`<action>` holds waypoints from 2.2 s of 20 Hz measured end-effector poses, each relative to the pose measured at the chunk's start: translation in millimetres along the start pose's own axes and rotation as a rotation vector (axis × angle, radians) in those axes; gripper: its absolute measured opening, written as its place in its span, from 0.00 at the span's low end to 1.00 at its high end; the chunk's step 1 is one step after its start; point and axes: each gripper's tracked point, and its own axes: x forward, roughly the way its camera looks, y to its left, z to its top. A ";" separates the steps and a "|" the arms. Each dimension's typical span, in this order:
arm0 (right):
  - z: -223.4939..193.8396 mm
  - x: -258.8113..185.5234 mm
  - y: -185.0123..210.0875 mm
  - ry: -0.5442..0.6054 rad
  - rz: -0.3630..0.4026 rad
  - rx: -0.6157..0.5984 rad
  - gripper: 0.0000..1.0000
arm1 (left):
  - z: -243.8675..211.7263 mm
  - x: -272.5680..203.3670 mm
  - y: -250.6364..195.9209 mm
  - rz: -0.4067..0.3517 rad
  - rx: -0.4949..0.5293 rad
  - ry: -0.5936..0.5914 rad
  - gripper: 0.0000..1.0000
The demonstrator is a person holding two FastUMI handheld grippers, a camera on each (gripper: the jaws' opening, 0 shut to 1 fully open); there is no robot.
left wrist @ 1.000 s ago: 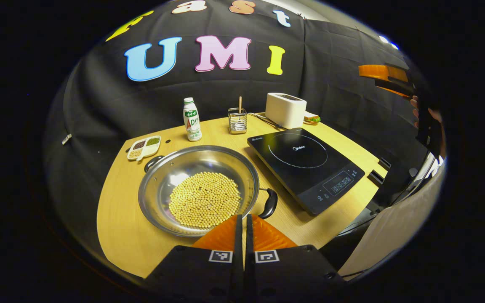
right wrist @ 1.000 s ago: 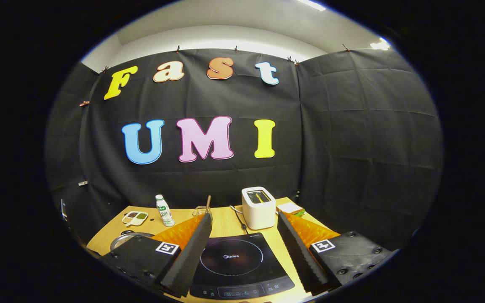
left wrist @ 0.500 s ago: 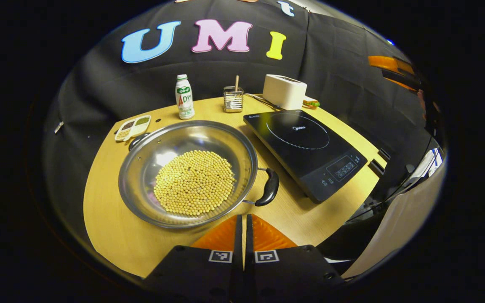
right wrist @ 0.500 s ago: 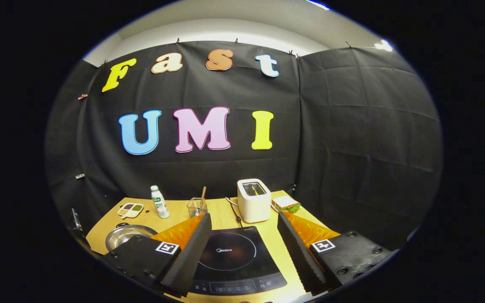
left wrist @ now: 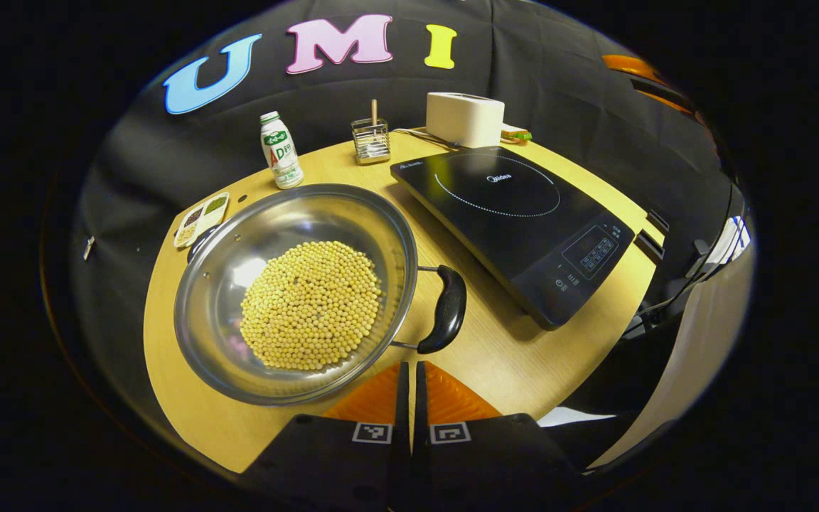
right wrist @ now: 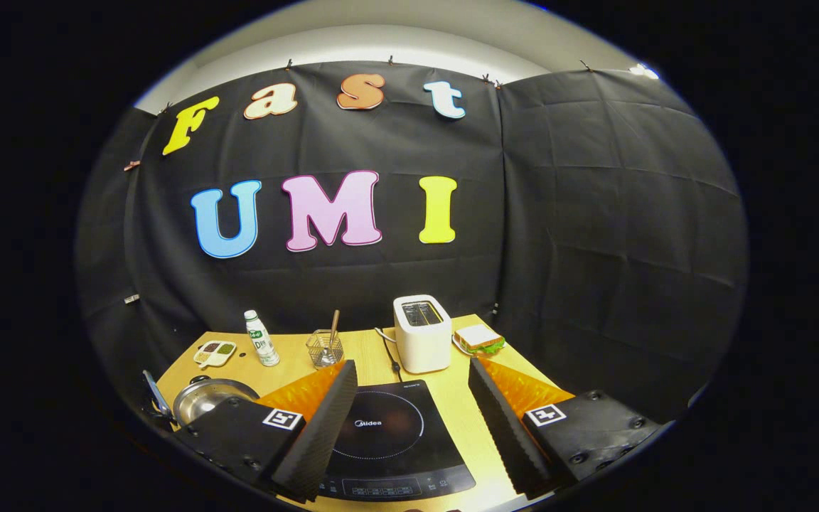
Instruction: First push the handle of the pot to place it horizontally, then grasp the pot with both hands and set it on the induction cooktop.
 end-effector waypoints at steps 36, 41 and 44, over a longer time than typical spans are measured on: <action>23.7 38.6 -47.1 -0.038 0.032 0.004 0.98 | 89.4 61.3 -20.1 0.037 -0.261 -0.036 0.05; 19.3 37.6 -53.7 -0.034 0.021 -0.007 0.98 | 101.6 69.4 -16.8 0.031 -0.275 -0.049 0.05; 19.4 38.1 -59.9 -0.033 0.007 -0.005 0.98 | 109.9 74.1 -15.2 0.021 -0.315 -0.063 0.05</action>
